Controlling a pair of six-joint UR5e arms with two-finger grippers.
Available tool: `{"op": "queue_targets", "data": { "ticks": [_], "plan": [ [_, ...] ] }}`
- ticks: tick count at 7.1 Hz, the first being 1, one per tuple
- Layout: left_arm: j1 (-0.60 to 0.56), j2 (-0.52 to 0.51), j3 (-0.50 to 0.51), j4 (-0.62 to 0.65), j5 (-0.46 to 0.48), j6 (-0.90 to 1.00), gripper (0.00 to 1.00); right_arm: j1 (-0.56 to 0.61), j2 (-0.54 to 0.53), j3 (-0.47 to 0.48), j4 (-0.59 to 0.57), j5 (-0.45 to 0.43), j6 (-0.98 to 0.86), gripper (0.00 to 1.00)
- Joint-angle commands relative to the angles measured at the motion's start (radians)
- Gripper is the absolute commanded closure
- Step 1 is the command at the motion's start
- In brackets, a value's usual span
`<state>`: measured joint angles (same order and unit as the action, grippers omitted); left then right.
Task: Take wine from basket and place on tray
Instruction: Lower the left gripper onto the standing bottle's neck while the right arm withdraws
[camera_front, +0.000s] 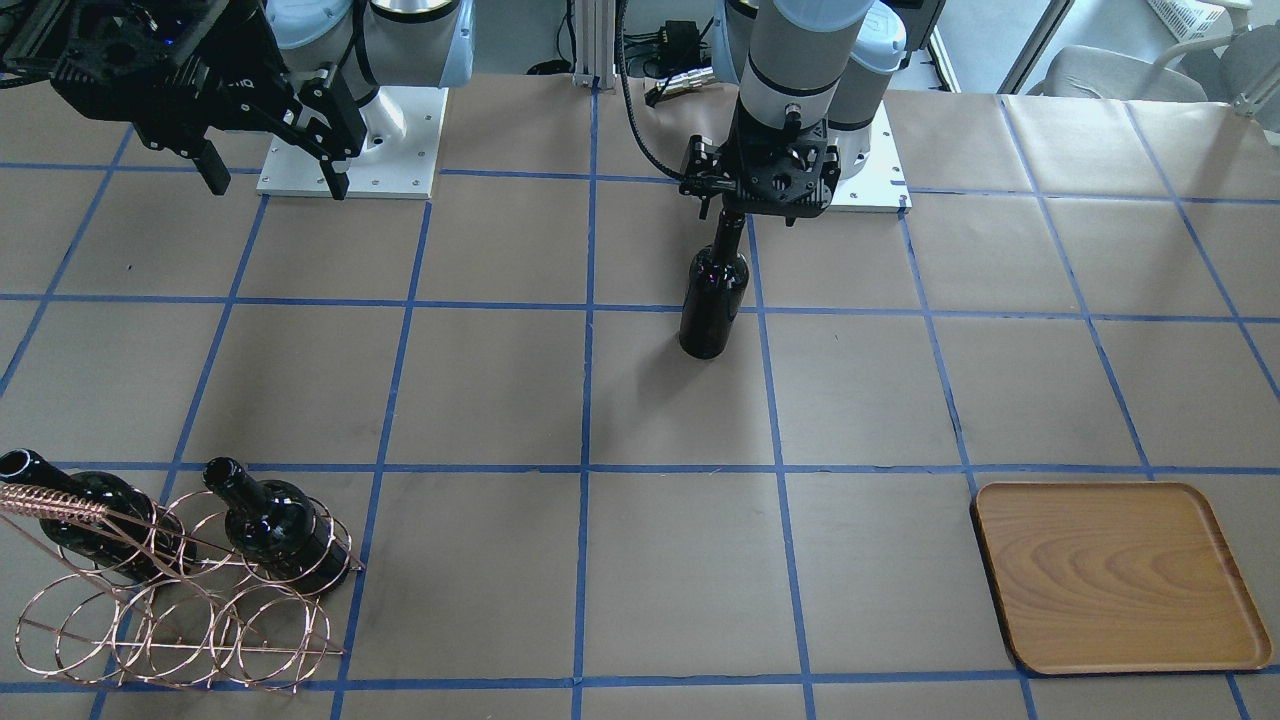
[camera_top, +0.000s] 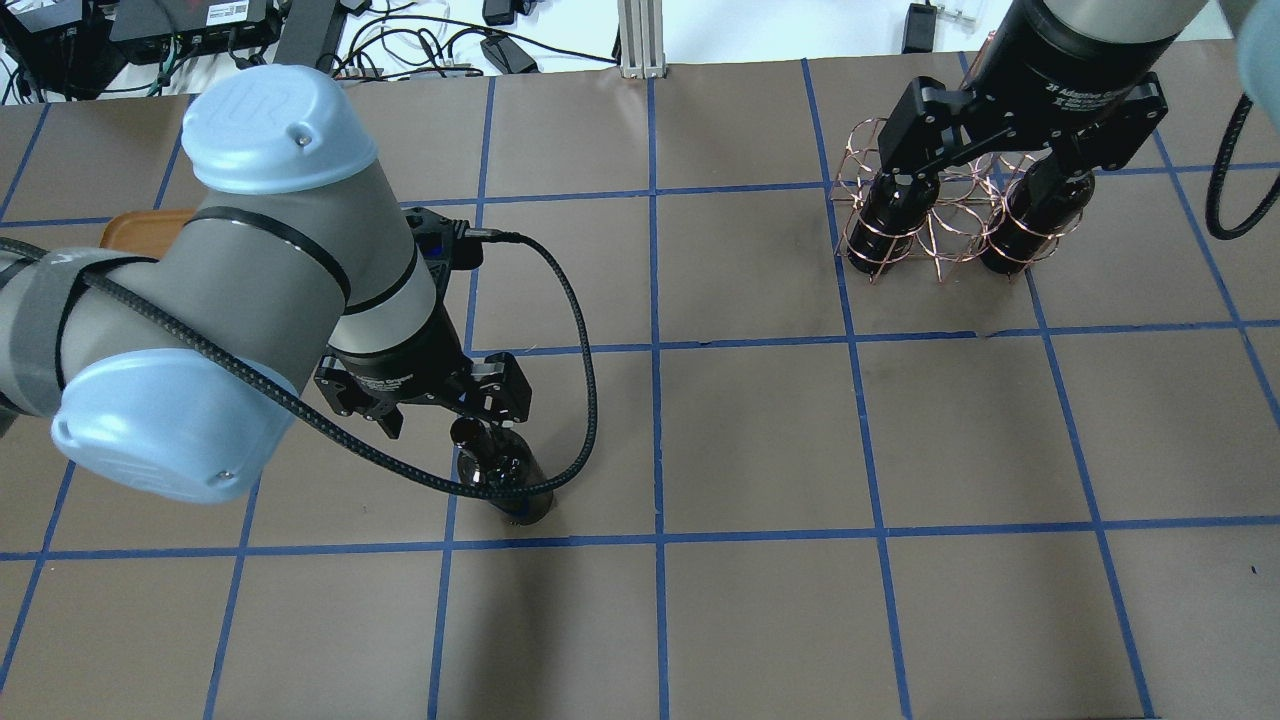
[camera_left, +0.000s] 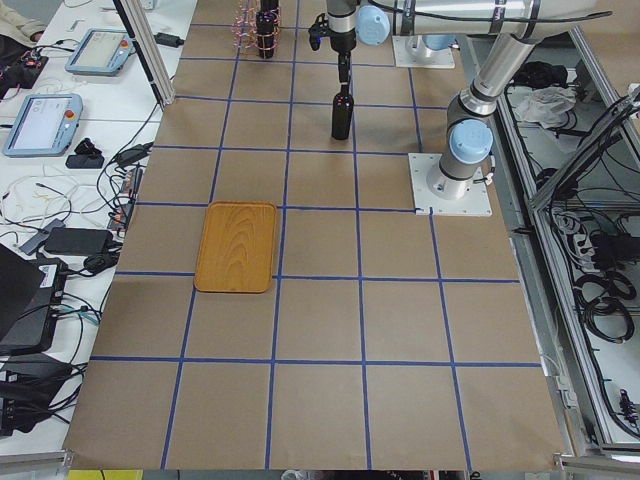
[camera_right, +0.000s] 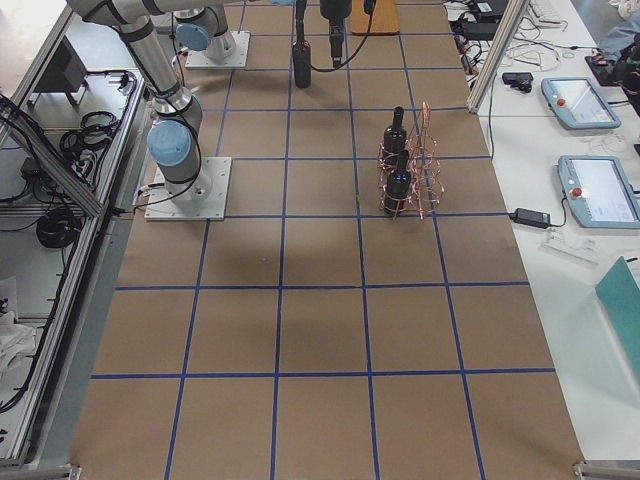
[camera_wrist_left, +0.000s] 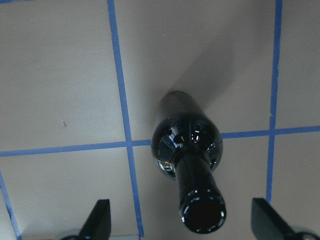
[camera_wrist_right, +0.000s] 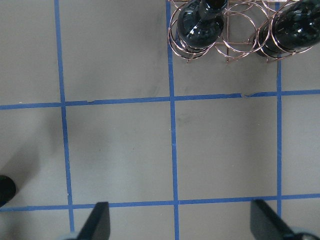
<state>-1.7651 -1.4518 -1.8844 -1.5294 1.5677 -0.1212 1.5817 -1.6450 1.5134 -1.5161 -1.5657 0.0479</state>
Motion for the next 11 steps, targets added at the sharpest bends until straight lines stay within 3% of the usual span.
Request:
{"op": "queue_targets", "data": {
  "ticks": [1, 2, 4, 6, 7, 9, 10, 11],
  "plan": [
    [0.000, -0.004, -0.031, 0.002, -0.005, -0.002, 0.03, 0.000, 0.001, 0.001, -0.004, -0.005, 0.000, 0.00],
    [0.000, -0.004, -0.032, 0.000, -0.059, 0.000, 0.04, 0.000, -0.001, 0.002, -0.006, -0.002, 0.001, 0.00],
    [0.000, -0.007, -0.036, -0.005, -0.063, 0.000, 0.06, 0.001, 0.001, 0.002, -0.007, -0.002, 0.001, 0.00],
    [0.000, -0.007, -0.048, -0.031, -0.061, -0.003, 0.17, 0.001, 0.001, 0.002, -0.009, -0.002, 0.001, 0.00],
    [0.001, -0.007, -0.048, -0.037, -0.063, -0.006, 0.28, 0.001, 0.001, 0.002, -0.009, -0.002, 0.001, 0.00],
    [0.004, -0.007, -0.044, -0.038, -0.061, -0.006, 0.33, 0.001, 0.001, 0.002, -0.009, -0.002, 0.001, 0.00],
    [0.007, -0.009, -0.041, -0.038, -0.061, -0.006, 0.39, 0.001, 0.001, 0.002, -0.009, -0.002, 0.001, 0.00],
    [0.013, -0.021, -0.036, -0.037, -0.064, -0.005, 0.61, 0.001, 0.001, 0.002, -0.009, 0.000, 0.001, 0.00]
  ]
}}
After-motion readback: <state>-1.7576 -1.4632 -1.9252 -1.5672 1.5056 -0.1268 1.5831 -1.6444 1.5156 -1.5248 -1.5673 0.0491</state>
